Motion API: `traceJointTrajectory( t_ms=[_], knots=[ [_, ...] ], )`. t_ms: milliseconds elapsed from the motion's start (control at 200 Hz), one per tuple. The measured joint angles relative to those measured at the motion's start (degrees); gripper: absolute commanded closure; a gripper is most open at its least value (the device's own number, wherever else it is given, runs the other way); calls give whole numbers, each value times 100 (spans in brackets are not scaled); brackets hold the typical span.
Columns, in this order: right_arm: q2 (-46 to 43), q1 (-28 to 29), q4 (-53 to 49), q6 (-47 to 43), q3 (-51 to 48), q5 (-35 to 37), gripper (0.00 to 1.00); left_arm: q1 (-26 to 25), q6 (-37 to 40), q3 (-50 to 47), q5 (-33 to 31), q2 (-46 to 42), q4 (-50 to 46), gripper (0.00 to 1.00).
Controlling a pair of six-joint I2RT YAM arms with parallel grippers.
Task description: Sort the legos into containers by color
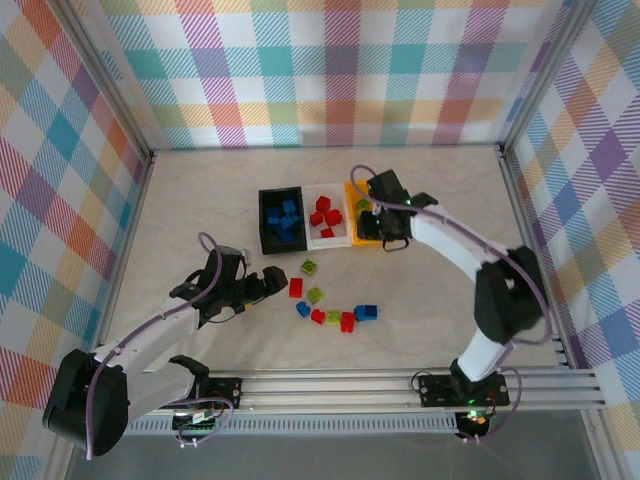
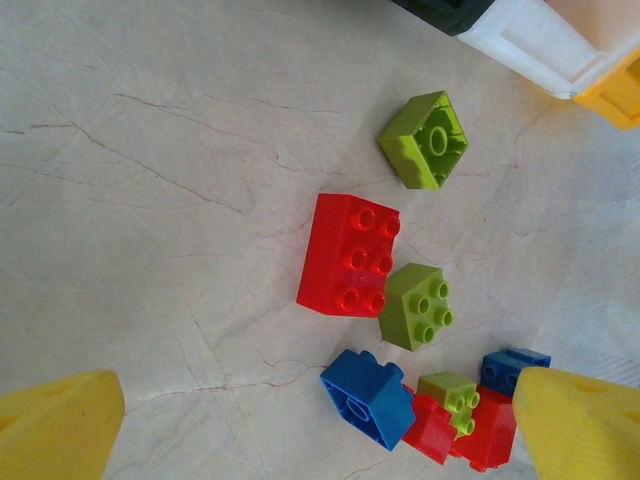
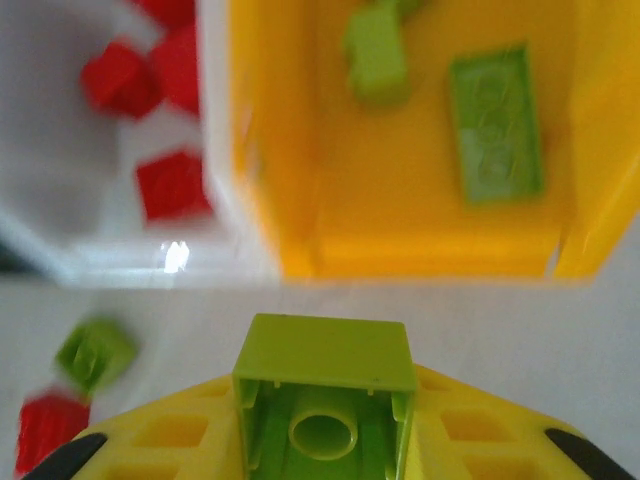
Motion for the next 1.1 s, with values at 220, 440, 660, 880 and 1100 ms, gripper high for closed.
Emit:
traceJointTrajectory(
  t_ms=[220, 440, 660, 880, 1100],
  knots=[
    [1471, -389, 46, 13, 1360, 177, 54, 0, 0, 0, -2, -68, -2, 0],
    [1722, -457, -42, 20, 1668, 225, 36, 0, 0, 0, 0, -79, -7, 0],
    [769, -306, 94, 17, 833, 162, 32, 0, 0, 0, 7, -181, -11, 0],
    [-966, 352, 302, 39, -809, -50, 33, -2, 66, 33, 114, -116, -13, 10],
    [-1821, 660, 348, 107, -1985, -157, 33, -490, 393, 809, -166, 791, -337, 17]
  ],
)
